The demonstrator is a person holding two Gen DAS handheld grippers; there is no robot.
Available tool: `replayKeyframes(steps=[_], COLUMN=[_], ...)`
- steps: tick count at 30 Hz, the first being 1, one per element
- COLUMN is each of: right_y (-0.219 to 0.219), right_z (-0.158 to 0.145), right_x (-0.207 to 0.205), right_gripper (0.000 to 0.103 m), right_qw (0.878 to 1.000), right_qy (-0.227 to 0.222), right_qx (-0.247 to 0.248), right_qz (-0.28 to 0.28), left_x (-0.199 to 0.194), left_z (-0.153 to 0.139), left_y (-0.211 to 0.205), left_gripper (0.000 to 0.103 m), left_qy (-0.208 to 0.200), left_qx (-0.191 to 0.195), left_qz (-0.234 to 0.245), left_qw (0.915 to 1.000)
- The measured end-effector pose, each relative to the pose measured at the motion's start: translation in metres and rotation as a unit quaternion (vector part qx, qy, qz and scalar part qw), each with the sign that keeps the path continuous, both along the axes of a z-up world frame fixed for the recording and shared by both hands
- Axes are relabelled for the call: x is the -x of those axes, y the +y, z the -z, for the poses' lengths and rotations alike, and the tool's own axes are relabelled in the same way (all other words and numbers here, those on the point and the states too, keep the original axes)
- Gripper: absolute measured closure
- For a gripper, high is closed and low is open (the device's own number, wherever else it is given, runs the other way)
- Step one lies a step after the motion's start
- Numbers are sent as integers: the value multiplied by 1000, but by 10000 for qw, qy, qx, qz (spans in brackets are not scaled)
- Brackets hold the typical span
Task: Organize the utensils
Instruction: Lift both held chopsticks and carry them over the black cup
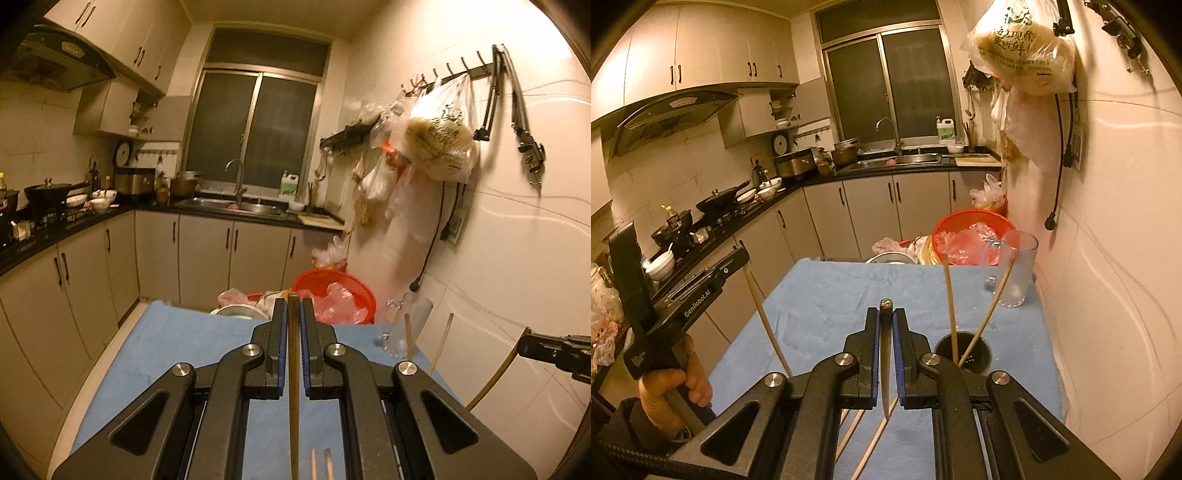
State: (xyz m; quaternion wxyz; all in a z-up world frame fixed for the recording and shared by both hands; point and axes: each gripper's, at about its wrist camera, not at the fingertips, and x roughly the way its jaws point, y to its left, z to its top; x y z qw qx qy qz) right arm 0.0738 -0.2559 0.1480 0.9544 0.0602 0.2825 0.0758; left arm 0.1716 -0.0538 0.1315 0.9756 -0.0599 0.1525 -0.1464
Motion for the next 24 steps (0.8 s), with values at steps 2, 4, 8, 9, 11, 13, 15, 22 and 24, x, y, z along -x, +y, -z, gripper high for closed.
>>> replayKeyframes(steps=[2,4,8,9,11,13,15,22,24], right_y=[-4,-8,-16,-18,-21,-24,-27,-43,-49], right_z=[-4,-10,-23,-26,-31,-36,-41,-60,-64], right_x=[1,1,3,3,2,1,0,-4,-6], right_gripper=[96,96,96,96,96,96,96,96,96], right_qw=[10000,9999,9997,9996,9994,9992,9990,9973,9967], right_qy=[-27,-58,-166,-190,-230,-264,-309,-512,-550], right_qx=[16,15,67,81,98,99,101,119,110], right_qz=[49,88,181,201,240,275,319,517,593], left_x=[-2,-5,-9,-10,-13,-16,-19,-27,-29], left_z=[-1,-4,-8,-11,-17,-22,-30,-50,-53], left_y=[-11,-23,-43,-49,-58,-65,-73,-106,-117], left_gripper=[97,97,97,97,97,97,97,97,97], left_qy=[-36,-70,-138,-167,-235,-279,-345,-528,-577], left_qx=[21,46,96,110,174,210,267,377,358], left_qz=[97,207,384,420,499,537,597,857,941], left_qw=[9999,9998,9991,9989,9983,9979,9973,9942,9932])
